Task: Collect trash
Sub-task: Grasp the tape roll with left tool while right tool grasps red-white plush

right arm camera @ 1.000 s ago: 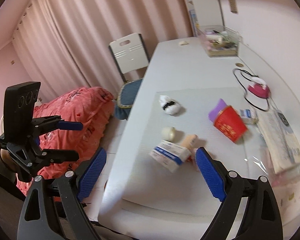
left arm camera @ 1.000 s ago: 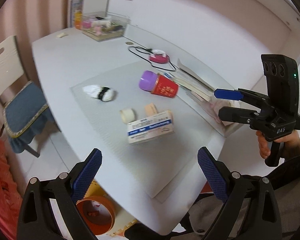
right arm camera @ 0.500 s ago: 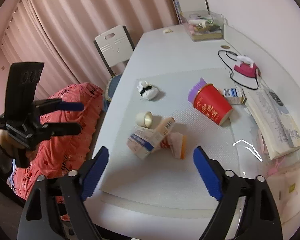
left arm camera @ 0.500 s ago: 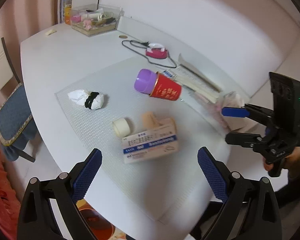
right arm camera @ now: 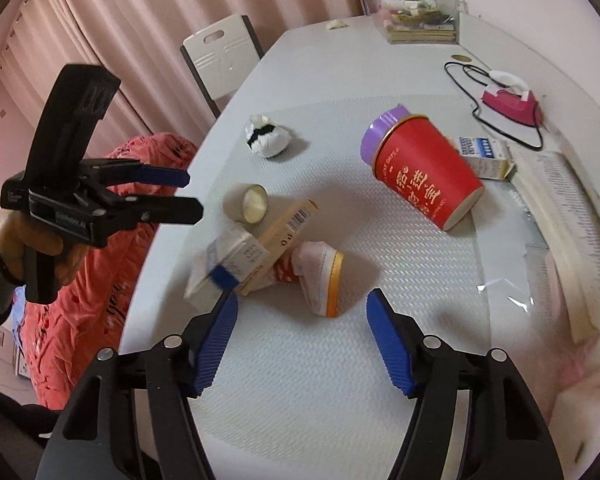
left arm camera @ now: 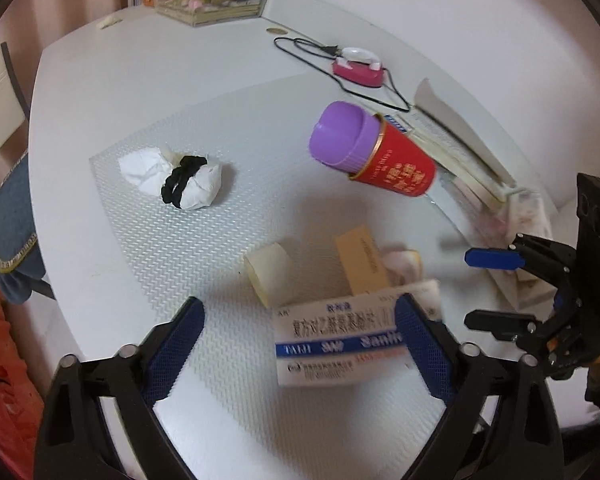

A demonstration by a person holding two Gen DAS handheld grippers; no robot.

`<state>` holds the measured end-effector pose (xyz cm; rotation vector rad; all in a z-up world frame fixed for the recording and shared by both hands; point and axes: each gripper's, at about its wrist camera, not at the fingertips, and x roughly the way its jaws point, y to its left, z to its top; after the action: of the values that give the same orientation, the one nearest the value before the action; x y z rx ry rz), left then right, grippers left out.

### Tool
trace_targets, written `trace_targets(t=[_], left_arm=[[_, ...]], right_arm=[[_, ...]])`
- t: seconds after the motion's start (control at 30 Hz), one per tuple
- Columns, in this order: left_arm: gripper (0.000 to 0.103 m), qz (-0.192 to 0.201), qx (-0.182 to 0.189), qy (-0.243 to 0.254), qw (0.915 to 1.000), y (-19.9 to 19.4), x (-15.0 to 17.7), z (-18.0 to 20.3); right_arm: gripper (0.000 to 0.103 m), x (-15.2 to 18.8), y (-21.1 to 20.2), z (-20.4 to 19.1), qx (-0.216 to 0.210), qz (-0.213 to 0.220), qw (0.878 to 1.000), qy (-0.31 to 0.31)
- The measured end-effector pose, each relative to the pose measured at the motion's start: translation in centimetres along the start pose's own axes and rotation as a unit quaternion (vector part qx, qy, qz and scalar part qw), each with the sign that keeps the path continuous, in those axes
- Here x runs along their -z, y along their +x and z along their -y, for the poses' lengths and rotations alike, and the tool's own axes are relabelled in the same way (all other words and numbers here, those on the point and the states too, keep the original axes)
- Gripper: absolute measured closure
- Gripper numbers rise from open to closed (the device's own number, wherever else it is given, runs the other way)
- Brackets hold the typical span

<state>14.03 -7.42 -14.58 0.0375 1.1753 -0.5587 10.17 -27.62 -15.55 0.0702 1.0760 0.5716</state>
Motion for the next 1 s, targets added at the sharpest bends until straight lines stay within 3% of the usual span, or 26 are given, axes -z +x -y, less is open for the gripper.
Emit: trace_targets(t=[0.23, 0.33, 0.47, 0.53, 0.6, 0.73, 0.77, 0.83, 1.0], left_arm=[[0.023, -0.020, -0.005, -0.015, 0.9997, 2.9, -0.8, -1.0], [0.032, -0.023, -0.003, -0.027, 0.9994, 3.6, -1.1, -1.5], [0.032, -0.032, -0.001, -0.031, 0.9990, 4.8, -1.4, -1.6], [0.043, -0.036, -0.001, -0.030, 0.9989, 5.3, -1.3, -1.4], [0.044, -0.034, -0.004, -0.030, 0.9989, 5.3, -1.3, -1.4], [0.063, -0.033, -0.014, -0.033, 0.9988, 5.1, -1.2, -1.9], [0.064, -0.035, -0.007, -0.034, 0.9988, 5.1, -1.3, -1.9], [0.077, -0.033, -0.009, -0.027, 0.9990, 4.9, -1.2, -1.7], [0.077, -0.029, -0.006, -0.025, 0.9993, 4.4, -1.2, -1.4]], right_arm=[[0.041, -0.4, 3.1, 1.0, 0.002, -0.014, 1.000, -0.021], [0.045, -0.7, 4.0, 1.3, 0.000, -0.015, 0.999, -0.029], [0.045, -1.2, 5.3, 1.6, -0.004, -0.021, 0.999, -0.038], [0.055, -1.3, 5.7, 1.6, -0.007, -0.024, 0.999, -0.044], [0.070, -1.3, 6.0, 1.6, -0.018, -0.024, 0.998, -0.046], [0.083, -1.4, 6.0, 1.4, -0.028, -0.025, 0.998, -0.054], [0.086, -1.4, 5.9, 1.5, -0.032, -0.026, 0.998, -0.050], [0.089, -1.4, 5.4, 1.8, -0.028, -0.025, 0.998, -0.045], [0.092, -1.3, 3.6, 2.7, -0.014, -0.016, 0.999, -0.029]])
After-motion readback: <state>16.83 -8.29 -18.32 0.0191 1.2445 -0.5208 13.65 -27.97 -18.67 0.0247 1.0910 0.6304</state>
